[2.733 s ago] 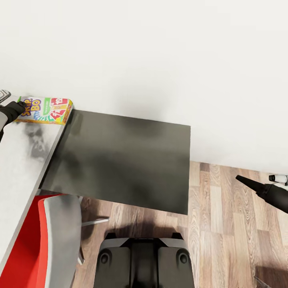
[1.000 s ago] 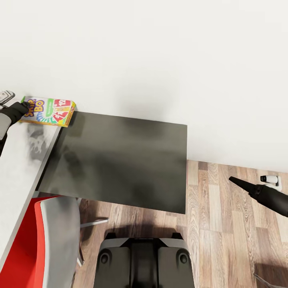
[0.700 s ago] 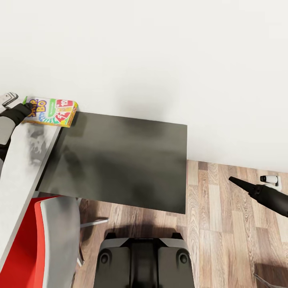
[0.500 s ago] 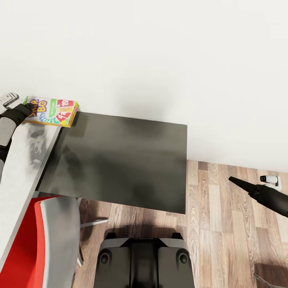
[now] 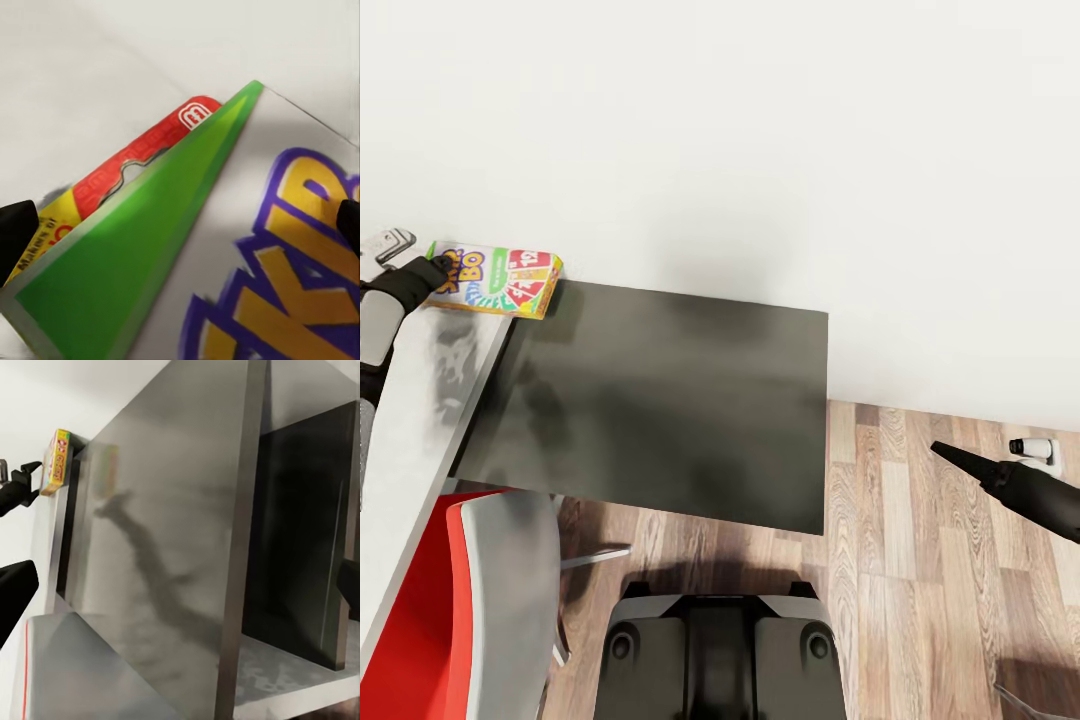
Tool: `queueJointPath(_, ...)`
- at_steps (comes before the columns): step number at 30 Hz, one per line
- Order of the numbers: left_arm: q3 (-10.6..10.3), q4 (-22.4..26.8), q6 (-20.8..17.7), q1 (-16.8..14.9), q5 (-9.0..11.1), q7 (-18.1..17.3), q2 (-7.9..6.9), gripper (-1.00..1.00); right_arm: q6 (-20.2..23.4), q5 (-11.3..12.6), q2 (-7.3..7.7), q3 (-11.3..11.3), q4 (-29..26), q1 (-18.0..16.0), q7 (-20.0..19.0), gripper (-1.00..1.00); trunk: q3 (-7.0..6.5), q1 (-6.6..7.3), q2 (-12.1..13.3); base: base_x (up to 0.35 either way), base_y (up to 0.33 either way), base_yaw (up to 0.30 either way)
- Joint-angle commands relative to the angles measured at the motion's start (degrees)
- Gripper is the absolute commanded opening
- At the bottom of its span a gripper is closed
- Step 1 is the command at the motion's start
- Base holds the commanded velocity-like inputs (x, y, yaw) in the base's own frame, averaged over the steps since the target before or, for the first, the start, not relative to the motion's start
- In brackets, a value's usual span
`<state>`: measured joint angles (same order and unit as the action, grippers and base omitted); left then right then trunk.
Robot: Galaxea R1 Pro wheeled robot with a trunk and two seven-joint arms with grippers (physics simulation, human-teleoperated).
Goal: Put all the toys in the child's room - the three board games (two on the bed and one on the table), the two jigsaw puzzles on the table, and the tennis ball on the table - inside the toy box on the table in the child's room.
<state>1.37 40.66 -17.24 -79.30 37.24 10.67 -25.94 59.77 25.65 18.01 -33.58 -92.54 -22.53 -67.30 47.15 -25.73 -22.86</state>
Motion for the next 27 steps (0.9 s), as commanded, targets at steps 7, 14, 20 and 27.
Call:
queueJointPath(7, -0.1, 1.7, -1.6, 0.4, 1.8, 0.2, 0.84, 1.0, 0.2, -0.1, 0.01, 0.1, 0.0, 0.0, 0.2, 1.0, 0.07, -0.05, -0.1, -0.013, 0.0, 0.0)
queueJointPath(14, -0.1, 2.6, -3.5, 0.6, 1.8, 0.5, 0.68, 1.0, 0.2, -0.1, 0.01, 0.2, 0.0, -0.1, 0.3, 1.0, 0.07, -0.05, -0.1, -0.104, -0.015, 0.0)
queueJointPath(20, -0.1, 3.0, -4.6, 0.7, 1.7, 0.7, 0.64, 1.0, 0.2, -0.1, 0.01, 0.3, 0.0, -0.1, 0.4, 1.0, 0.07, -0.05, -0.1, -0.194, -0.039, 0.0)
queueJointPath(27, -0.1, 3.2, -5.0, 0.9, 1.6, 0.9, 0.63, 1.0, 0.2, -0.1, 0.01, 0.3, 0.0, -0.1, 0.4, 1.0, 0.07, -0.05, -0.1, -0.073, -0.014, 0.0)
